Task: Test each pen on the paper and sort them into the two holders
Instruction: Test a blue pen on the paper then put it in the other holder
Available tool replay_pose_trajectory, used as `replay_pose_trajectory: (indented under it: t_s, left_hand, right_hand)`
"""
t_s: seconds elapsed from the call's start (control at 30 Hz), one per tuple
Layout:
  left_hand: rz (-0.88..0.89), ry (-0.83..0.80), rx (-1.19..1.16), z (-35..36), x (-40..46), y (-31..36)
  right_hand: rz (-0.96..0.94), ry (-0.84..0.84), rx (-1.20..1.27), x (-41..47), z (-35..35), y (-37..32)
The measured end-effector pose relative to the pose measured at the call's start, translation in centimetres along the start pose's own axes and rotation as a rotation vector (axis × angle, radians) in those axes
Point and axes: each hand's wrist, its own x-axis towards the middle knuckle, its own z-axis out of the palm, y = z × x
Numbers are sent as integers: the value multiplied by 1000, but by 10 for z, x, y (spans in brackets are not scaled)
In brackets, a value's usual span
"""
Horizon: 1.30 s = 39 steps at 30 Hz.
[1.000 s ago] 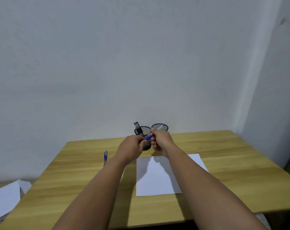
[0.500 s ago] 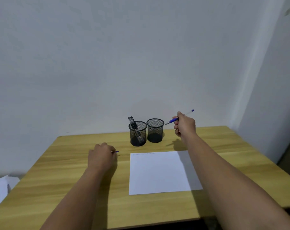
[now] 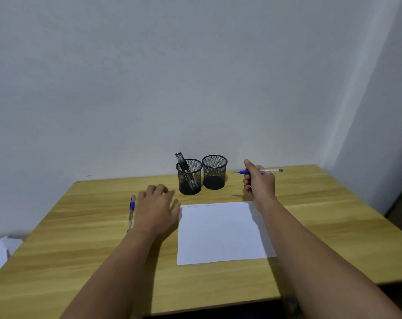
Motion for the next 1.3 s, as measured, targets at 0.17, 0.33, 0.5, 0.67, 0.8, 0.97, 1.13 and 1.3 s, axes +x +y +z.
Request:
replay_pose_trajectory:
  t_s: [0.17, 0.33, 0.5, 0.67, 0.8, 0.97, 1.13, 1.3]
  left_hand:
    - [172, -206, -222, -3, 4, 27]
    - [138, -263, -249, -5, -7, 35]
    - [195, -243, -268, 6, -15, 31]
    - [182, -226, -261, 7, -27, 33]
    - [125, -248, -331, 12, -27, 31]
    - [167, -350, -331, 15, -24, 22]
    - [162, -336, -408, 13, -29, 16]
    - [115, -269, -418, 13, -33, 16]
  right_hand:
    - [-31, -93, -153, -3, 7, 14]
    - [-81, -147, -117, -10, 11, 44]
    - [-8, -253, -153, -12, 7, 69]
    - [-70, -292, -229, -7, 6, 84]
    - [-95, -315, -256, -5, 2, 92]
    - [-112, -316, -313, -4, 0, 95]
    - [-109, -317, -326, -4, 0, 94]
    - [-110, -318, -334, -5, 1, 93]
